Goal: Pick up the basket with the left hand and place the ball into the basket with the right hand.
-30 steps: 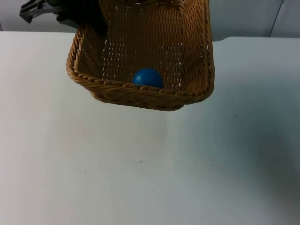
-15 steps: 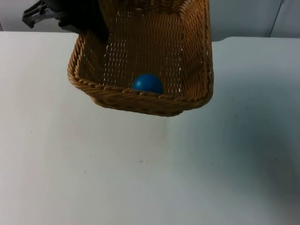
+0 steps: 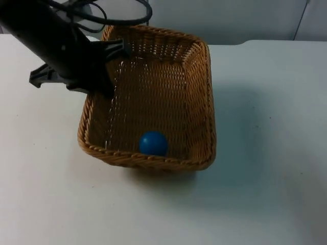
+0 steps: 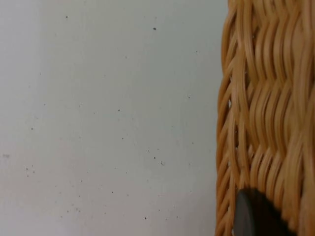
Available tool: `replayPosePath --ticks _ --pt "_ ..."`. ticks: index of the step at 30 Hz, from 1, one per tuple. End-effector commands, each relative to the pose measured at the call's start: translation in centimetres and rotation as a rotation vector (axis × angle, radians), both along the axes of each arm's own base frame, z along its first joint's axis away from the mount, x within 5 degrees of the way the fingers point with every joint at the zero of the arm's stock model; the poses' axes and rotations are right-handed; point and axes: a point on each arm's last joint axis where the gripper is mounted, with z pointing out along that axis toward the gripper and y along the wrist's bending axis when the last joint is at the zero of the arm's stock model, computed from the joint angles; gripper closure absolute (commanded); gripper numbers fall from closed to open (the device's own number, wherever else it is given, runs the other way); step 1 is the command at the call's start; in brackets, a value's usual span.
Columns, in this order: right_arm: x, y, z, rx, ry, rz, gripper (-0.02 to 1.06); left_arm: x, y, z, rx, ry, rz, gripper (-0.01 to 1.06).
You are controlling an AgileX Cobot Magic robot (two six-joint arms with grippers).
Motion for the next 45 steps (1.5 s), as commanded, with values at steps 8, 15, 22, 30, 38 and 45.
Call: replayPosePath --ticks 8,15,22,30,38,45 --pt "0.1 -0.2 -0.2 0.012 0.003 -0.019 0.00 -0.2 0.0 -2.0 -0.063 0.055 0.111 1.05" --pt "0.1 -0.2 -0.3 0.011 0.007 -0.019 0.00 -0.1 -0.3 -3.2 -0.089 0.072 0.102 1.05" --pt "0.1 -0.2 -0.2 0.010 0.000 -0.019 0.00 0.2 -0.1 -3.2 -0.065 0.041 0.110 1.05" --pt "0.2 -0.2 -0.1 0.009 -0.020 -0.017 0.00 0.2 0.1 -3.3 -0.027 0.024 0.080 0.65" --pt "0.2 -0.1 0.0 0.009 -0.025 -0.017 0.00 -0.1 0.3 -3.4 0.030 0.030 0.019 0.36" --pt "0.2 -0.1 0.0 0.009 -0.025 -0.017 0.00 -0.2 0.7 -2.0 0.107 -0.035 -0.063 0.36"
